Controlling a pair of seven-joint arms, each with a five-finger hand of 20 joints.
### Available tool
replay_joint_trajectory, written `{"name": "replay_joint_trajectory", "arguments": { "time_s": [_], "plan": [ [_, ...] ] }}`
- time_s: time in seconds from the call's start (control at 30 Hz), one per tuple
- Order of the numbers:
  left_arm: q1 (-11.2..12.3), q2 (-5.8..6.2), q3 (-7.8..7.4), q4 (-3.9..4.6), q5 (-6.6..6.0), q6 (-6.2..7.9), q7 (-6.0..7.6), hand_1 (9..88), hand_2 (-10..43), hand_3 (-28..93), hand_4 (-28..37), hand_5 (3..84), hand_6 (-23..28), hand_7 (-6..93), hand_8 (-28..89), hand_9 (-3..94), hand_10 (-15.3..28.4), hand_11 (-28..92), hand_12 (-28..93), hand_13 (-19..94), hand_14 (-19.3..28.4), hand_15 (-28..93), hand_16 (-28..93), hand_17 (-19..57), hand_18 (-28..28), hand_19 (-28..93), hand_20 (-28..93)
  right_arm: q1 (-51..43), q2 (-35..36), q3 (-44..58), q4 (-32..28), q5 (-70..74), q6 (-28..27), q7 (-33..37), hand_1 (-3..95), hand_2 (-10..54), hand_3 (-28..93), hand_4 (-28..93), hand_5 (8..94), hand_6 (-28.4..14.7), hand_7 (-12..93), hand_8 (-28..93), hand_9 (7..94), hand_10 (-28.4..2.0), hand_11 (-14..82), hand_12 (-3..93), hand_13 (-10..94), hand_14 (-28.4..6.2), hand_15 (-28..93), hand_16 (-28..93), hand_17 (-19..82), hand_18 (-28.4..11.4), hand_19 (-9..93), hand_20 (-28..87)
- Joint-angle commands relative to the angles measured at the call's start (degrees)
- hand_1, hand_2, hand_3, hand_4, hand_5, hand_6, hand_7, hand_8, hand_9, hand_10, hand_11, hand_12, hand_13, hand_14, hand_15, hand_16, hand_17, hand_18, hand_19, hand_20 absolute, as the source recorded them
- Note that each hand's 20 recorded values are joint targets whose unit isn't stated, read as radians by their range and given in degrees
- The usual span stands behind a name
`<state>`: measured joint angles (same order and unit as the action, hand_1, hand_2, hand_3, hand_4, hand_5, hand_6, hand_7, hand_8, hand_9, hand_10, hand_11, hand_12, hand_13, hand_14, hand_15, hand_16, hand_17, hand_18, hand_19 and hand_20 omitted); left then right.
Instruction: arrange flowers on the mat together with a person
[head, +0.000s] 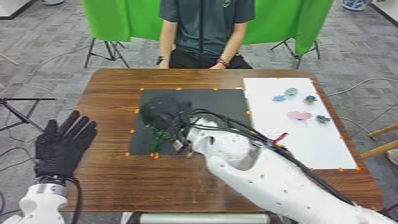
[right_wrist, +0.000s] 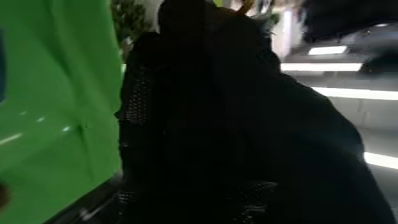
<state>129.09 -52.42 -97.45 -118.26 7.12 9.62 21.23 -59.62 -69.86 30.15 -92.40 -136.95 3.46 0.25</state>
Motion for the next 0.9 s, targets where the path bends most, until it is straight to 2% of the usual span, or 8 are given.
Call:
{"name": "replay_joint_trajectory", "arguments": {
  "time_s": [0.03, 0.07, 0.13, 0.3, 0.6, 0.67, 0.77, 0.9],
  "plan": [
    [-1.46, 0.55, 1.71, 0.86, -0.64, 0.15, -0.27, 27.1, 11.0, 70, -28.3, 42.6, 7.6, 7.4, -9, 39.0, 13.6, 14, 5, 28, 14.9, 25, -8, -3.9, 11.3, 29, 6, 2.42, -1.76, -5.69, 2.54, -0.16, 1.58, 7.04, 69.7, -9.5, 59, -28, 61.6, -0.2, 46, -3, 74.5, -6.3, 9.3, 37.4, 77, -0.3, 13, 40, 45, -4.6, 80, 15],
    [-2.64, 0.32, 2.12, 1.55, -0.52, -0.13, -0.76, 27.0, 11.0, 70, -28.3, 42.6, 7.6, 7.4, -9, 39.0, 13.6, 14, 5, 28, 14.9, 25, -8, -3.9, 11.3, 29, 6, 2.52, -2.31, -5.88, 3.51, -0.07, 2.67, 7.18, 69.7, -9.5, 59, -28, 61.5, -0.1, 46, -3, 74.4, -6.3, 9.3, 37.4, 77, -0.3, 13, 40, 45, -4.5, 80, 15],
    [-4.0, 0.36, 2.91, 2.15, -0.42, -0.65, -1.17, 27.1, 11.0, 70, -28.3, 42.6, 7.6, 7.5, -9, 39.0, 13.6, 14, 5, 28, 14.8, 25, -8, -3.9, 11.3, 29, 6, 2.42, -2.74, -6.47, 4.49, -1.2, 4.56, 8.57, 69.6, -9.5, 59, -28, 61.2, -0.1, 46, -3, 74.3, -6.4, 9.2, 37.4, 77, -0.4, 13, 40, 45, -4.3, 80, 14],
    [-4.47, 0.43, 3.3, 2.3, -0.51, -0.81, -1.47, 27.1, 11.0, 70, -28.3, 42.6, 7.7, 7.5, -9, 39.1, 13.6, 14, 5, 28, 14.8, 25, -8, -3.9, 11.3, 29, 6, 2.43, -3.95, -7.26, 6.6, -1.23, 5.38, 9.9, 69.2, -9.5, 59, -28, 60.4, -0.6, 45, -4, 72.9, -6.7, 8.4, 36.4, 75, -0.8, 12, 40, 44, -4.3, 80, 12],
    [-4.94, 0.47, 3.46, 2.57, -0.52, -1.13, -2.0, 27.0, 11.0, 70, -28.3, 42.7, 7.7, 7.5, -10, 39.1, 13.5, 14, 5, 28, 14.9, 26, -8, -3.9, 11.2, 29, 6, 2.88, -3.28, -8.89, 6.32, 0.35, 5.83, 12.42, 68.4, -9.5, 60, -28, 60.8, -0.6, 39, -5, 66.9, -8.6, 15.9, 26.2, 71, -1.8, 10, 37, 42, -5.1, 75, 11],
    [-4.89, 0.34, 3.38, 2.57, -0.63, -1.18, -2.14, 27.0, 11.0, 70, -28.3, 42.7, 7.6, 7.5, -10, 39.1, 13.5, 14, 5, 28, 14.9, 26, -8, -3.9, 11.2, 29, 6, 2.49, -3.37, -8.42, 5.99, 0.38, 5.38, 12.46, 66.2, -9.5, 63, -28, 61.4, -0.3, 35, -6, 64.9, -9.0, 18.2, 19.9, 69, -2.7, 11, 35, 41, -6.1, 70, 16],
    [-4.49, 0.25, 3.1, 2.38, -0.59, -1.13, -2.22, 27.0, 11.0, 70, -28.3, 42.7, 7.6, 7.6, -10, 39.1, 13.6, 14, 5, 28, 14.9, 26, -8, -3.9, 11.2, 29, 6, 2.02, -3.47, -7.95, 5.52, 0.08, 4.66, 12.58, 60.4, -9.5, 72, -28, 62.1, 1.5, 29, -16, 62.4, -8.5, 13.2, 15.4, 64, -4.7, 15, 24, 43, -7.6, 43, 32],
    [-4.22, 0.17, 2.95, 2.31, -0.59, -1.19, -2.05, 27.1, 11.0, 70, -28.3, 42.8, 7.6, 7.7, -10, 39.1, 13.6, 14, 5, 28, 15.0, 26, -8, -3.9, 11.2, 29, 6, 1.99, -3.27, -8.07, 4.64, -0.83, 4.58, 12.78, 57.5, -9.5, 75, -28, 62.0, 2.8, 27, -18, 61.3, -7.1, 10.4, 12.4, 61, -5.5, 17, 17, 40, -10.0, 38, 36]
  ]
}}
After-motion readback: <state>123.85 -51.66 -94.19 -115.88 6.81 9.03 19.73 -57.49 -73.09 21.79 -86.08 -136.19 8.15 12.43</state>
